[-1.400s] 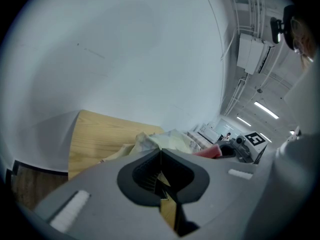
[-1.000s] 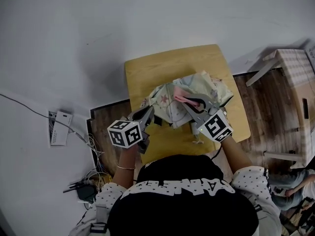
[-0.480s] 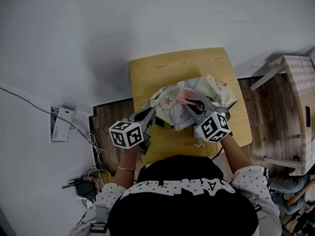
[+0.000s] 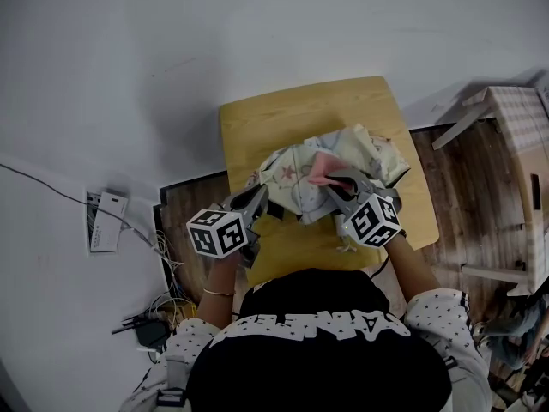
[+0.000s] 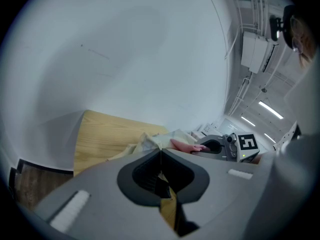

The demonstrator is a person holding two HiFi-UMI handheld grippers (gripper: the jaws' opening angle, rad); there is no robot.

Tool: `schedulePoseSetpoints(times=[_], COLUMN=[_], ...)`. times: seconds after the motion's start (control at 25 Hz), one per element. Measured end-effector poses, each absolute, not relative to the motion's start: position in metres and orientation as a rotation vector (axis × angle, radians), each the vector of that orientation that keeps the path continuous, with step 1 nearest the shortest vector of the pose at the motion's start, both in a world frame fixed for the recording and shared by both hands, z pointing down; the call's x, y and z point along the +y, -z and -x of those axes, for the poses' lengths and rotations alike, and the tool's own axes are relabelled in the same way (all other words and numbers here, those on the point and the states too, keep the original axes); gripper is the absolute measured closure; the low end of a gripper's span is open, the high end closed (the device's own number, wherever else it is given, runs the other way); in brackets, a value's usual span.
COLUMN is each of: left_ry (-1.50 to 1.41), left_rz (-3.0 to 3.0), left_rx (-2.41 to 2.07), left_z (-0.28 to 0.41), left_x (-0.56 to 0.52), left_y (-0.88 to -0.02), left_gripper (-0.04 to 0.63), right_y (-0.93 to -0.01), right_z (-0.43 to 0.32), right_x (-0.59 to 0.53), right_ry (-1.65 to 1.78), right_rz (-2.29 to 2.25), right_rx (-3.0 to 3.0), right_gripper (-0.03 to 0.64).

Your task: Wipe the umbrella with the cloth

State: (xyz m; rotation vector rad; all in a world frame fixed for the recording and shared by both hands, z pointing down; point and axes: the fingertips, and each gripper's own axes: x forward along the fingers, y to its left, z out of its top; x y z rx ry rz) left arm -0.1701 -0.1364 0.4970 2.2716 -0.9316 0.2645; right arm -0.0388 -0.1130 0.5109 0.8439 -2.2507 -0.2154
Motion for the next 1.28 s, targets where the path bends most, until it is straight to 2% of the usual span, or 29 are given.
schedulePoseSetpoints(times=[0.96, 1.28], left_ry=[-0.261, -0.258], left_rz=[-2.342, -2.375], left_rx=[-0.849, -0.843], left_z=[0.162, 0.164], left_x=[-0.129, -0.127], left_y=[-0.496, -0.491], left_gripper=[0.591, 0.589], right_y=[-0.539, -0.52], right_z=[0.035, 0.034], right_x=[-0.056, -0.06], right_ry=[0.071, 0.03], right_rz=[-0.814, -0.93], right_rx=[-2.181, -2.267], right_gripper=[0.583, 0.583])
